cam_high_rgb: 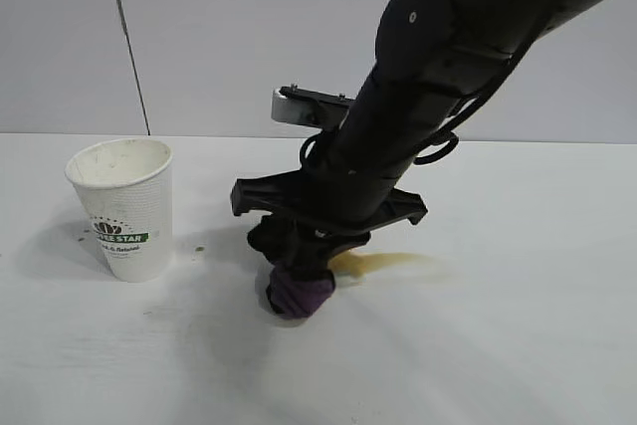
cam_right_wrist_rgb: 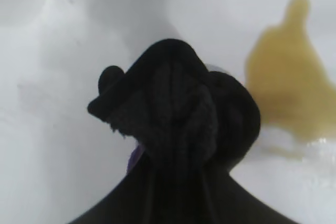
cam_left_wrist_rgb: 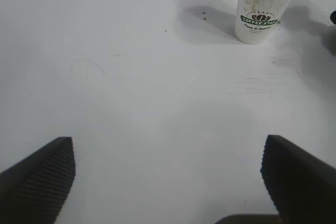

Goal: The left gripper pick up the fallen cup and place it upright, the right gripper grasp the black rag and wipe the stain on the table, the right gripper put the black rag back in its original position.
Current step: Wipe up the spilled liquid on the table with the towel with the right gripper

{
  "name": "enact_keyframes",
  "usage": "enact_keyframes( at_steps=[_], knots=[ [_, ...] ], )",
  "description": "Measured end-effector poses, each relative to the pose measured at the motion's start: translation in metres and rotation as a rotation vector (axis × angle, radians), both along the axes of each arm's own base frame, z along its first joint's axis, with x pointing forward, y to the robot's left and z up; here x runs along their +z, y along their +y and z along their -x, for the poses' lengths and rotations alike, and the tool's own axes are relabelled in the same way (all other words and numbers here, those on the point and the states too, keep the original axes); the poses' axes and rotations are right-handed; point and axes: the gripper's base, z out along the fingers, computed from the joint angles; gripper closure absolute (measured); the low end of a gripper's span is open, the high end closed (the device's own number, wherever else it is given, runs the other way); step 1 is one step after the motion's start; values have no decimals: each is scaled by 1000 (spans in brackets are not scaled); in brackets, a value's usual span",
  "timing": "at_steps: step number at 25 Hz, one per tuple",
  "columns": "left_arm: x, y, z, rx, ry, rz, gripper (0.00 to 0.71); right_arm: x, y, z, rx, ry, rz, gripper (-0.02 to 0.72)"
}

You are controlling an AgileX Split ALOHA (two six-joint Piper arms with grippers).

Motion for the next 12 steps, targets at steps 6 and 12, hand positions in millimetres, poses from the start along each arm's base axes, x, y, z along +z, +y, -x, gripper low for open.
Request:
enact_keyframes(
  at_steps=[6, 12],
  knots=[
    [0, 0, 0, 0, 0, 0, 16, -22, 1, -5, -44, 9, -2, 606],
    [0, 0, 0, 0, 0, 0, 16, -22, 1, -5, -43, 6, 3, 606]
  ],
)
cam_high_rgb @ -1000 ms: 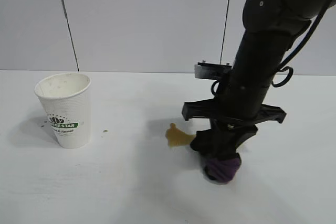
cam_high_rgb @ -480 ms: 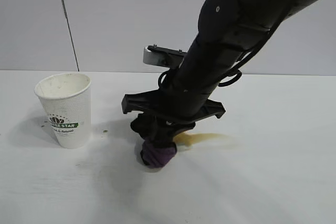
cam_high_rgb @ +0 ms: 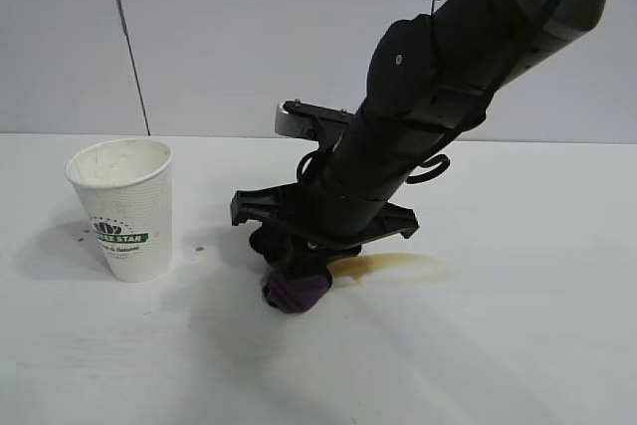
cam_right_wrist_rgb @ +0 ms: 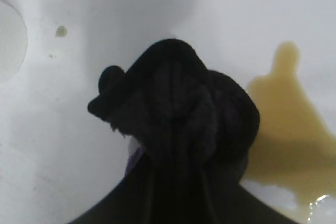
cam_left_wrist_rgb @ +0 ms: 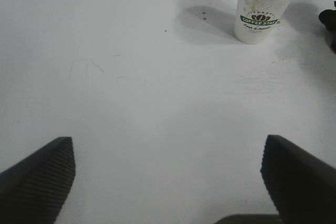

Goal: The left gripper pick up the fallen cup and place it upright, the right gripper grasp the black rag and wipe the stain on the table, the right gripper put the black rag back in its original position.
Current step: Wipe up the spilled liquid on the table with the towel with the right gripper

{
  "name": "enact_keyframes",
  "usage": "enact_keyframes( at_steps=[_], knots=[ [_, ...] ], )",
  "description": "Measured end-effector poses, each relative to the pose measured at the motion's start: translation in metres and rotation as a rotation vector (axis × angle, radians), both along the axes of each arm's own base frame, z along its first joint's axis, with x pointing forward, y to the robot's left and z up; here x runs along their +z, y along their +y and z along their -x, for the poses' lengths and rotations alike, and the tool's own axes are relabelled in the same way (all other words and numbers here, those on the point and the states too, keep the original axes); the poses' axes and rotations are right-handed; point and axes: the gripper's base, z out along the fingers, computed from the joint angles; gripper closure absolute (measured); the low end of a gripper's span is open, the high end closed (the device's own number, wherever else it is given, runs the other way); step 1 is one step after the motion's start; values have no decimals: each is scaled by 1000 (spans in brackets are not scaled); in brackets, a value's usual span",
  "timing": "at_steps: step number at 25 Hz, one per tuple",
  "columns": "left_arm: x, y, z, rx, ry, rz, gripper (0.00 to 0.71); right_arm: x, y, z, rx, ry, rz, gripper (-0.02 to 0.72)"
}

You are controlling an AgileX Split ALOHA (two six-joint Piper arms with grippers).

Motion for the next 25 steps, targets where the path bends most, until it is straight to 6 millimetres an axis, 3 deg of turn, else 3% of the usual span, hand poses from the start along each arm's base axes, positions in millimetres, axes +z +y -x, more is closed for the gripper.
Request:
enact_keyframes(
  at_steps=[5, 11, 16, 21, 25],
  knots=[
    [0, 0, 0, 0, 0, 0, 16, 0, -15, -11, -23, -15, 17, 606],
    [0, 0, 0, 0, 0, 0, 16, 1, -63, -32, -125, 38, 40, 606],
    [0, 0, 0, 0, 0, 0, 16, 8, -94, -29, -94, 146, 136, 606],
    [0, 0, 0, 0, 0, 0, 16, 15, -108, -19, -23, 273, 248, 606],
    [0, 0, 0, 0, 0, 0, 16, 17, -105, -16, -22, 333, 229, 606]
  ],
)
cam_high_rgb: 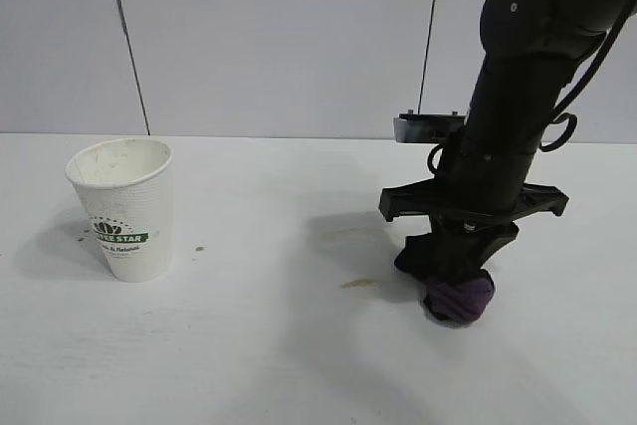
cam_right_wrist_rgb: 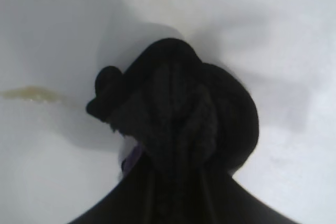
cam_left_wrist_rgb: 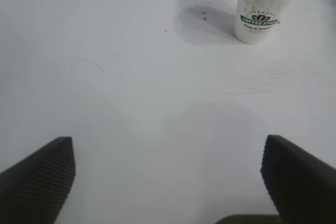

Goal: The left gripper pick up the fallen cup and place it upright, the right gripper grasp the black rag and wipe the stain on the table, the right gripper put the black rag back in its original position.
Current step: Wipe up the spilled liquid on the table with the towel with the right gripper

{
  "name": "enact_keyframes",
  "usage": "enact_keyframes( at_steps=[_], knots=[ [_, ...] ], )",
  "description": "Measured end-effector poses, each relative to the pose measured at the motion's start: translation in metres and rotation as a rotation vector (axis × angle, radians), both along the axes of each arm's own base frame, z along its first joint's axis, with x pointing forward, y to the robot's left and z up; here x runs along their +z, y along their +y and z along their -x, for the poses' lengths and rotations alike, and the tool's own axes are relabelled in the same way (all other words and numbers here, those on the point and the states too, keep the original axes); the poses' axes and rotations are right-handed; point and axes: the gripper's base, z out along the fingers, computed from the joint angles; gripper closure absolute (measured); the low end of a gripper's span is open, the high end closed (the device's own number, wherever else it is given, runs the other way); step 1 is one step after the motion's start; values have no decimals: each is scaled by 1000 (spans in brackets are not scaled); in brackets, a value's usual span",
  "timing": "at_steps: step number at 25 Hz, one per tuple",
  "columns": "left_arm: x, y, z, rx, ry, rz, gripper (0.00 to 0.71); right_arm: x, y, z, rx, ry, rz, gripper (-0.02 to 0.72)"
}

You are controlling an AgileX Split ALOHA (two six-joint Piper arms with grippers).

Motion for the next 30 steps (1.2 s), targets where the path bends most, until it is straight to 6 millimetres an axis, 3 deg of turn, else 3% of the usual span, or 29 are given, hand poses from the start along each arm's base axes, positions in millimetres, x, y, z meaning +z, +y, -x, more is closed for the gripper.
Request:
enact_keyframes(
  at_steps=[3, 11, 14, 20, 30],
  knots=[
    [0, 0, 0, 0, 0, 0, 16, -1, 17, 4, 7, 11, -64, 606],
    [0, 0, 0, 0, 0, 0, 16, 1, 85, 23, 90, -100, -181, 606],
    [0, 0, 0, 0, 0, 0, 16, 2, 100, 27, 114, -143, -200, 606],
    [0, 0, 0, 0, 0, 0, 16, 3, 98, 21, 123, -210, -186, 606],
    [0, 0, 0, 0, 0, 0, 16, -2, 58, 6, 84, -187, -28, 606]
  ],
)
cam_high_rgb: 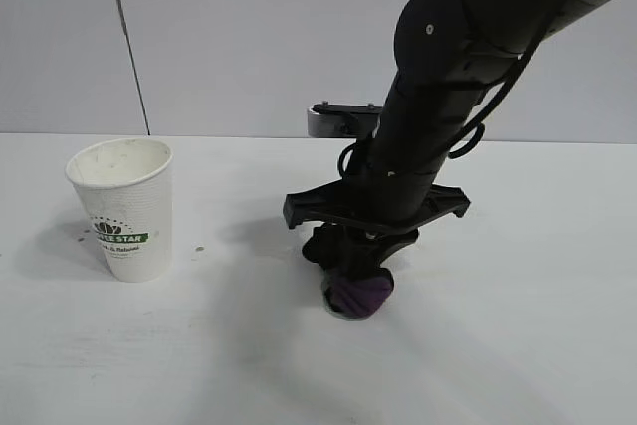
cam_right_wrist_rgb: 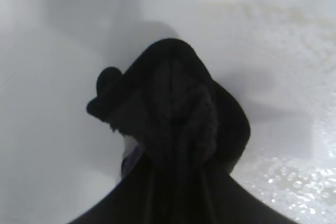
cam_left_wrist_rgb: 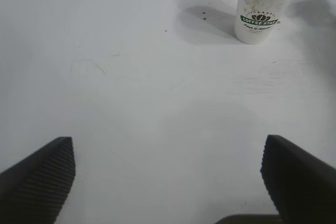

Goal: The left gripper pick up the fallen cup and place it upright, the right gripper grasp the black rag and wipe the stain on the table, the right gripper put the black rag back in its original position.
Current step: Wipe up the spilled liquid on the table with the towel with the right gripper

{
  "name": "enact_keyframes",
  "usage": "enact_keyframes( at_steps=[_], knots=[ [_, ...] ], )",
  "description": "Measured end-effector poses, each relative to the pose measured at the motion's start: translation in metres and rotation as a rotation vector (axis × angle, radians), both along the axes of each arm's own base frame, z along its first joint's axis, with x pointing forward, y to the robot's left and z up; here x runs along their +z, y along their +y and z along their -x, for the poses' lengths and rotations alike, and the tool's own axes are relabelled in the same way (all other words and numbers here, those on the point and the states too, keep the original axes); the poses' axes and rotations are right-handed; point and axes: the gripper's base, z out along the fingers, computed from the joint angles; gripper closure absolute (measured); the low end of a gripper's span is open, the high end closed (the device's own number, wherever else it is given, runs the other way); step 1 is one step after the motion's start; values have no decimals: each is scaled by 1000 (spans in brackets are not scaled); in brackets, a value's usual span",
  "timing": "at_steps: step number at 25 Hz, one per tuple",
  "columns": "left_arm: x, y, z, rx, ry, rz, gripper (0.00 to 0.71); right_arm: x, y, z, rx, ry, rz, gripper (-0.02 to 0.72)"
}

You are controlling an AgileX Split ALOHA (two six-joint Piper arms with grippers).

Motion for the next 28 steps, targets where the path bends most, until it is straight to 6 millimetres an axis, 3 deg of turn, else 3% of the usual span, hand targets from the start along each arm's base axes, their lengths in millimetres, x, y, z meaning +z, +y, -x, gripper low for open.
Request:
enact_keyframes(
  at_steps=[12, 15, 19, 28],
  knots=[
    [0, 0, 0, 0, 0, 0, 16, 3, -79, -20, -173, 57, 172, 606],
    [0, 0, 0, 0, 0, 0, 16, 4, -87, -27, -255, 15, 146, 606],
    [0, 0, 0, 0, 0, 0, 16, 5, -77, -35, -303, -74, 39, 606],
    [0, 0, 0, 0, 0, 0, 16, -9, -8, -30, -240, -190, -137, 606]
  ],
)
